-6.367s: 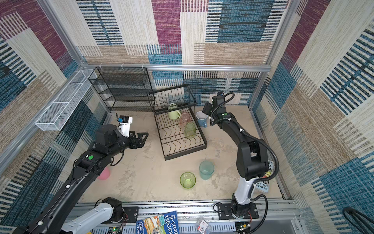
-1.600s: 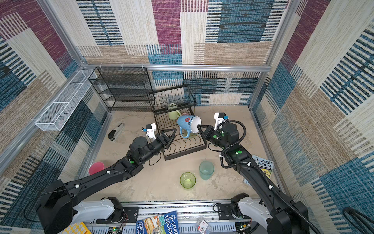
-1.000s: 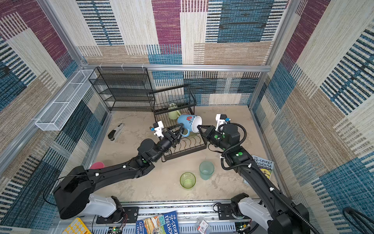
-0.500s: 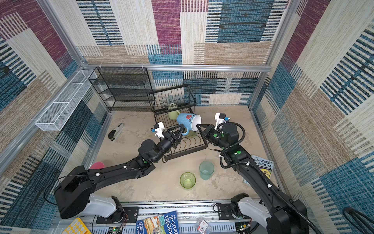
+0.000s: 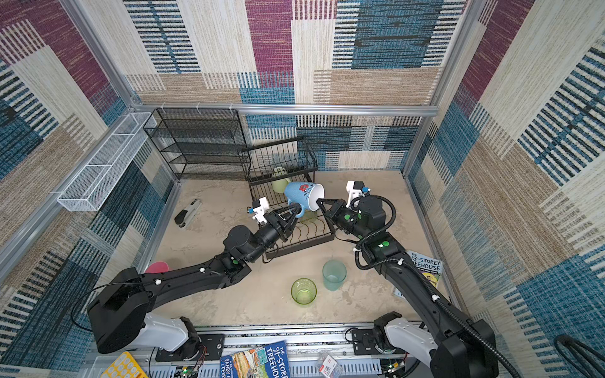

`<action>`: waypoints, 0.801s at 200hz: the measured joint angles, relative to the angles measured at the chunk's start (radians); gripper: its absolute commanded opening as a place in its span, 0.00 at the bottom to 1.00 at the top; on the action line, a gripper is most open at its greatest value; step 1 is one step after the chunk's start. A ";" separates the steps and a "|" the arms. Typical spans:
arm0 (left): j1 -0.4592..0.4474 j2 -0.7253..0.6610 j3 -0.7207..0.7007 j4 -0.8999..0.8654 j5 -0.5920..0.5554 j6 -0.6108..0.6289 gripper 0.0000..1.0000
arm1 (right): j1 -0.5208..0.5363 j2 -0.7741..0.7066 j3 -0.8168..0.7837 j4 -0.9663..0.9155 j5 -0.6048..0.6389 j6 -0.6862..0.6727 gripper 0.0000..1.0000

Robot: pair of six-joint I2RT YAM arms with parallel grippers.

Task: Load cups into a dish rack
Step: Pick up the cup from the top-center of the table.

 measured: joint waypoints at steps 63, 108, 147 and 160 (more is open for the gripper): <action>0.039 0.031 0.016 0.034 0.051 -0.005 0.27 | -0.002 0.012 0.011 -0.003 -0.001 -0.011 0.00; 0.062 0.049 0.034 0.043 0.080 -0.005 0.26 | -0.002 0.027 0.021 -0.006 -0.004 -0.018 0.00; 0.071 0.072 0.071 0.047 0.103 -0.026 0.18 | -0.005 0.043 0.041 -0.002 0.006 -0.049 0.00; 0.071 0.076 0.079 0.051 0.110 -0.027 0.18 | -0.007 0.045 0.045 0.000 0.008 -0.056 0.00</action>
